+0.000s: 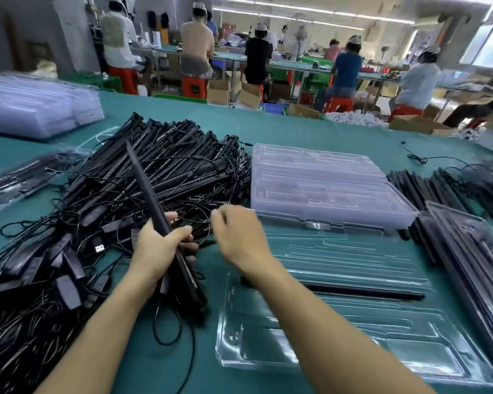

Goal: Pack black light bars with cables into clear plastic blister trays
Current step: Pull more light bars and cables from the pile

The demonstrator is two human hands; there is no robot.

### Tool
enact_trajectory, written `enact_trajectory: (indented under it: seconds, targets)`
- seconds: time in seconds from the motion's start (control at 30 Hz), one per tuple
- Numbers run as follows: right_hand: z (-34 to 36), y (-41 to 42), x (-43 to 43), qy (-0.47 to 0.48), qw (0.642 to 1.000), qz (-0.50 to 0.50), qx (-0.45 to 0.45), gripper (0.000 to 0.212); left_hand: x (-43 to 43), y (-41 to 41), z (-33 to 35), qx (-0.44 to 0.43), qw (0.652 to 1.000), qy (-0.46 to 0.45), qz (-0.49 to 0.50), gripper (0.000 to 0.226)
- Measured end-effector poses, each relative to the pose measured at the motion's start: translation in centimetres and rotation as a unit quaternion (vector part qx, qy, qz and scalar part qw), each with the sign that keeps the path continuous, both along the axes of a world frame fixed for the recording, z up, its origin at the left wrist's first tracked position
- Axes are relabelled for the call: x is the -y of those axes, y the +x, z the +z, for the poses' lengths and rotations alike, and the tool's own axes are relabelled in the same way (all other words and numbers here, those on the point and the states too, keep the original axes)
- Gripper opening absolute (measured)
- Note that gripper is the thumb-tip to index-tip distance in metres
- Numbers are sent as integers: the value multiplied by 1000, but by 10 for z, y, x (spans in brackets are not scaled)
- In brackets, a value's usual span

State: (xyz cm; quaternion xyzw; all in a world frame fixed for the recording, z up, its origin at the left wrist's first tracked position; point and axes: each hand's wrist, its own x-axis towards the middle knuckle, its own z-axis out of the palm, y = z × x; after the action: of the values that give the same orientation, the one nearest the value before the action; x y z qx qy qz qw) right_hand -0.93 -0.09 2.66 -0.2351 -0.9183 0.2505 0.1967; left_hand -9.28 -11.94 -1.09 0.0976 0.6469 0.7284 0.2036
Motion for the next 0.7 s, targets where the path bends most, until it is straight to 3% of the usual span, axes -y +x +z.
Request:
enact_trajectory:
  seconds: [0.1,0.17,0.3,0.47,0.7]
  targets:
    - [-3,-14,-34,212,969,-23,121,18,2,-1,-5,-54,998,-33,-18,34]
    - [-7,-25,-46,265,945,-2,191,18,3,-2,-6,-108,989,-95,-36,31]
    - [-11,-45,-45,279,934,5,225,9,6,-1,-7,-127,986,-102,-30,32]
    - [-16,-53,-46,328,920,3,216,11,9,-6,-7,-167,977,-130,-11,83]
    - [-21,-55,-59,344,911,76,216,25,8,-6,-7,-163,981,-105,-23,68]
